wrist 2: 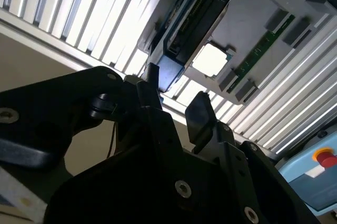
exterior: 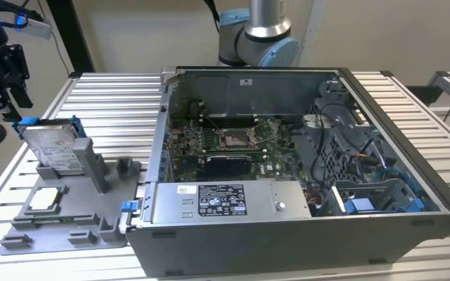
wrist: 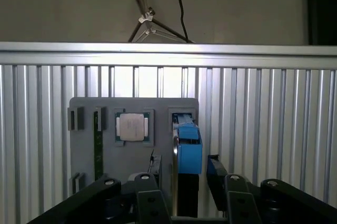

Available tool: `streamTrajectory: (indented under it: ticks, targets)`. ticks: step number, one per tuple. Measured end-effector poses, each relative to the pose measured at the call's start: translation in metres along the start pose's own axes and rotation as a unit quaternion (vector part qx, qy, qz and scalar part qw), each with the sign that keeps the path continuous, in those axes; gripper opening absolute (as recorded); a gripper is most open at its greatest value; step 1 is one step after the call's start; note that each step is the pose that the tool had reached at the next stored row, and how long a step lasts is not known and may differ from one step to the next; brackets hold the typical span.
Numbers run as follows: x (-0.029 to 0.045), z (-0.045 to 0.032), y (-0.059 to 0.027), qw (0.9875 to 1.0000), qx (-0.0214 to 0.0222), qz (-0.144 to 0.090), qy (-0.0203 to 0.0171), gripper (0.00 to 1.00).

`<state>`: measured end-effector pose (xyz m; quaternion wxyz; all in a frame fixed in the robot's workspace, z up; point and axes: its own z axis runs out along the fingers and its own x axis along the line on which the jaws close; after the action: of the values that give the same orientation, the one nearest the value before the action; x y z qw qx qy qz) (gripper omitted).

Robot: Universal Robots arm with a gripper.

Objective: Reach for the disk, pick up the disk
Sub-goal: 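Pick up the disk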

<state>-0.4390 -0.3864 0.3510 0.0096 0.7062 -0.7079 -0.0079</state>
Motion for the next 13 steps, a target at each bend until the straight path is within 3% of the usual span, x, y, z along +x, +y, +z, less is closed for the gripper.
streamTrajectory:
  ticks: [1, 2, 13]
  targets:
    - [0.0000, 0.0000, 0.0000, 1.0000, 0.0000, 0.000, 0.0000, 0.00]
    - [0.0000, 0.0000, 0.0000, 1.0000, 0.0000, 0.000, 0.0000, 1.00]
    - [0.0000, 0.0020, 0.0000, 1.0000, 0.0001, 0.000, -0.0001, 1.00]
